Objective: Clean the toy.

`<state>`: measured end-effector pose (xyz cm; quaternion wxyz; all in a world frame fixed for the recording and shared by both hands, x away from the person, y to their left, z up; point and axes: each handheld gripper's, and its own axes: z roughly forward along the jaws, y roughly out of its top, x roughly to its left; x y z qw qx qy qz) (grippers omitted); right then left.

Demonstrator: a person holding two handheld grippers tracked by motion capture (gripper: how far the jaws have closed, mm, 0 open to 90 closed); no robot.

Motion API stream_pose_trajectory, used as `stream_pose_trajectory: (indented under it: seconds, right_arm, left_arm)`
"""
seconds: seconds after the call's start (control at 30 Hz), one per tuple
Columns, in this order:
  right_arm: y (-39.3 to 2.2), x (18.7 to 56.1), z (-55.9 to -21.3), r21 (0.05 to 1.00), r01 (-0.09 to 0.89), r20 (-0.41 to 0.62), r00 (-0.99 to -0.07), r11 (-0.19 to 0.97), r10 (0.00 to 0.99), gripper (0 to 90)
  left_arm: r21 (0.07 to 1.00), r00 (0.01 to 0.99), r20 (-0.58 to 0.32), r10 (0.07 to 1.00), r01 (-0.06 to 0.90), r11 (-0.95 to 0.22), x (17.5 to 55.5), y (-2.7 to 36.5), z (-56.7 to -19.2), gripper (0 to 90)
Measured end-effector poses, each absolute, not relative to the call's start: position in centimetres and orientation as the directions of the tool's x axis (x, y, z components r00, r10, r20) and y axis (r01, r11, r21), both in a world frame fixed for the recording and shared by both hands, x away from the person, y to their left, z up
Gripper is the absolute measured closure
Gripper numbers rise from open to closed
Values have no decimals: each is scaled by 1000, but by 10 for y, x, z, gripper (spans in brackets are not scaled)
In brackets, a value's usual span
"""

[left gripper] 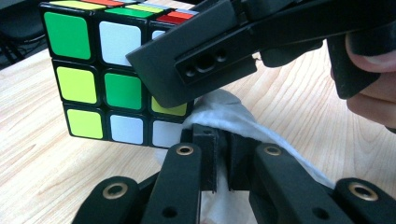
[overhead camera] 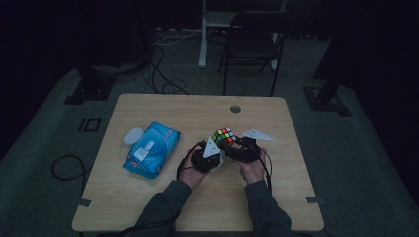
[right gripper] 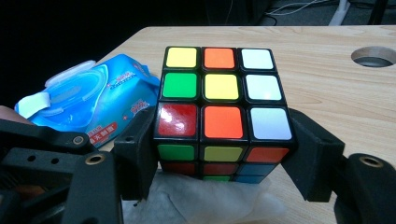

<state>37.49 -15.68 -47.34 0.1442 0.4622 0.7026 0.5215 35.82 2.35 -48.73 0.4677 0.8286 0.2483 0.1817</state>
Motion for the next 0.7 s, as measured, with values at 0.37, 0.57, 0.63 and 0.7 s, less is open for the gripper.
stream_pose_trajectory:
  seconds: [0.37, 0.57, 0.63, 0.7]
  right_arm:
    - [-158, 375, -473, 865, 501, 298, -527, 8, 796, 344]
    - [-159, 375, -475, 863, 505, 299, -526, 9, 796, 344]
    - [-159, 374, -475, 863, 505, 302, -525, 5, 796, 344]
    - [-158, 374, -475, 866, 501, 299, -525, 5, 797, 344]
  left_arm:
    - [886, 796, 55, 603, 239, -396, 356, 22, -485, 856]
    - [891, 794, 65, 604, 227, -394, 353, 22, -484, 856]
    - [890, 794, 68, 604, 226, -397, 352, 23, -483, 856]
    - [889, 792, 73, 606, 223, -399, 352, 24, -483, 856]
